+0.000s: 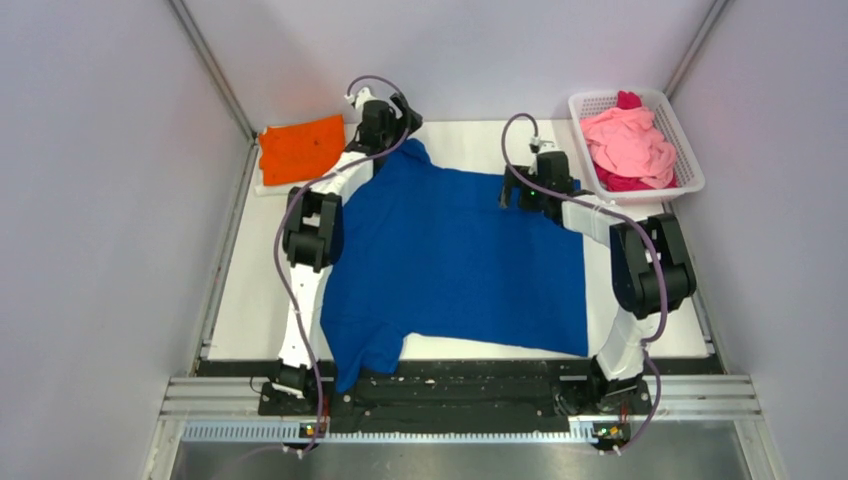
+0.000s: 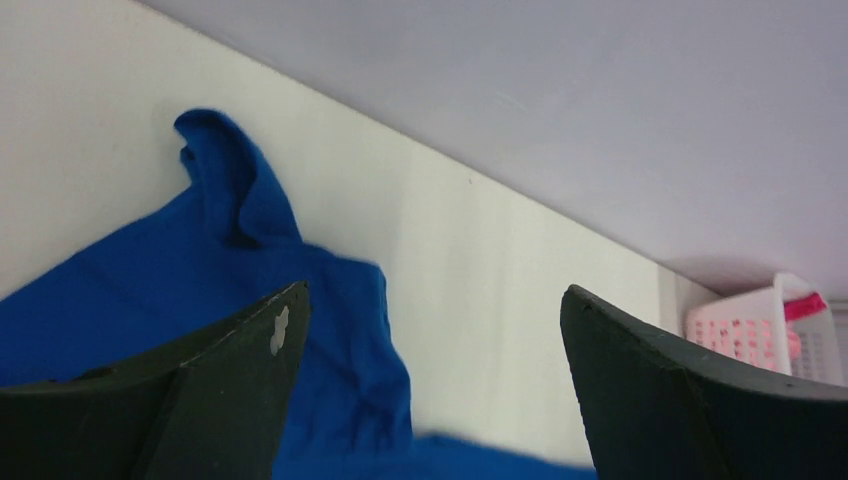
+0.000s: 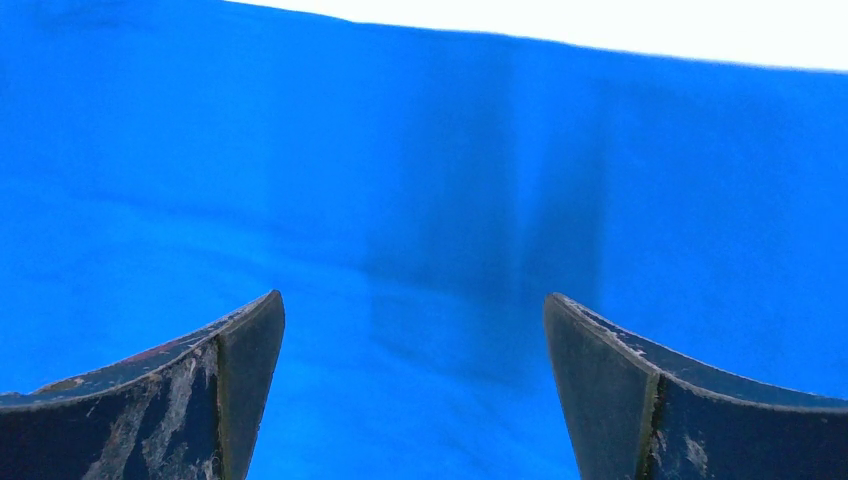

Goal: Fold and stack the t-shirts
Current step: Flatten out the tshirt

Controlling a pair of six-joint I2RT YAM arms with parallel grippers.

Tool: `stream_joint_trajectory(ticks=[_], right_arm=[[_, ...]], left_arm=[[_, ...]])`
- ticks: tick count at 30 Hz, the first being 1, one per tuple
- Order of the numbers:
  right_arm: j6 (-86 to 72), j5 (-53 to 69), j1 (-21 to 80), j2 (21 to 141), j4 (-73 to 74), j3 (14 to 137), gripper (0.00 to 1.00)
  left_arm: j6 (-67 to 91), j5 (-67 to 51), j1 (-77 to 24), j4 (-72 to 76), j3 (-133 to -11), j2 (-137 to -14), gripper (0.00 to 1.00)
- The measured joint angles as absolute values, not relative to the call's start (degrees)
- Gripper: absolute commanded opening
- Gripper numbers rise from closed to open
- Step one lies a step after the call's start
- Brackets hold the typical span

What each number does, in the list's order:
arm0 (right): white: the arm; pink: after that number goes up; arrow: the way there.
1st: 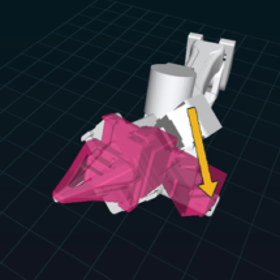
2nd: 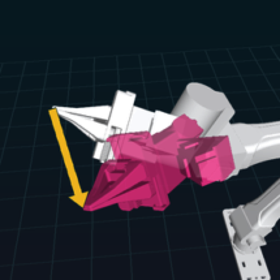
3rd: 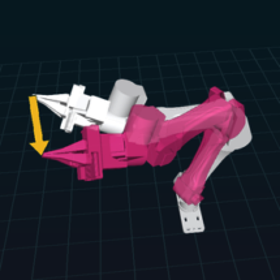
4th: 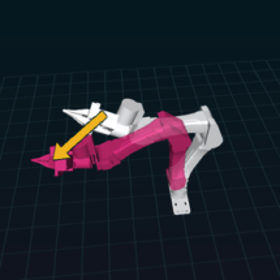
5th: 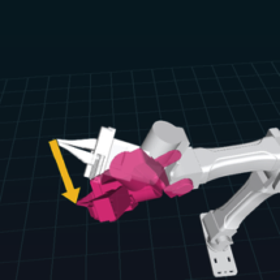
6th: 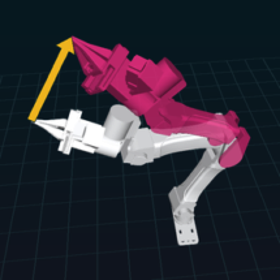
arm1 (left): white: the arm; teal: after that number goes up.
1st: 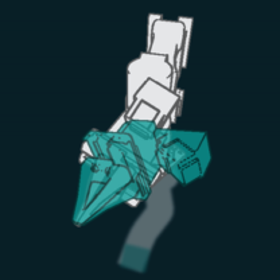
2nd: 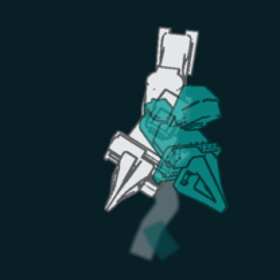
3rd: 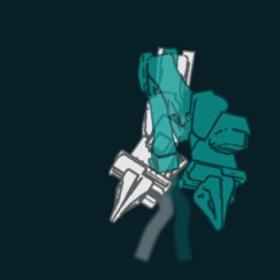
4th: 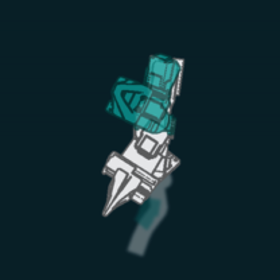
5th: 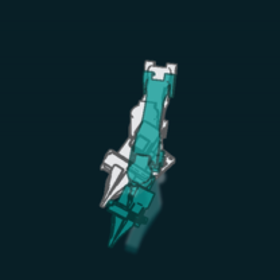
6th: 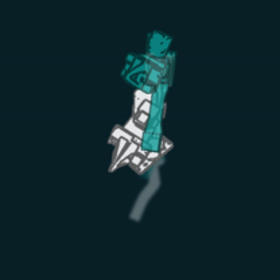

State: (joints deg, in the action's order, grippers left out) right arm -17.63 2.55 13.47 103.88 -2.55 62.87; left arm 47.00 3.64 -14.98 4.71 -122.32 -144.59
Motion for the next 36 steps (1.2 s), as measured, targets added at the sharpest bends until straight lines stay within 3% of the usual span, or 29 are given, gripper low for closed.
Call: stream_joint_trajectory(ticks=[3, 9, 15, 21, 26, 36], right_arm=[[-13.34, 2.79, 17.04, 105.27, -0.45, 68.53, 0.98], [0.75, 7.14, 24.16, 118.15, 0.38, 92.6, 0.91], [3.86, 13.04, 25.36, 134.98, 3.9, 115.66, 0.88], [0.84, 16.49, 25.39, 148.18, 5.93, 129.86, 0.79], [-3.84, 18.72, 25.41, 152.97, 5.63, 132.9, 0.71], [-8.67, 20.88, 26.33, 153.45, 3.92, 133.62, 0.68]], left_arm=[[45.58, 2.85, -14.98, 3.62, -110.21, -133.23, 0.99], [44.86, 2.5, -14.98, 3.44, -86.8, -113.21, 0.99], [44.84, 2.2, -14.98, -0.14, -76.38, -109.82, 0.99], [43.86, 2.35, -14.98, -7.88, -75.4, -111.15, 0.98], [43.44, 1.58, -14.98, -11.94, -75.53, -112.03, 0.97], [43.33, -0.45, -15.75, -9.41, -61.45, -102.65, 0.96]])
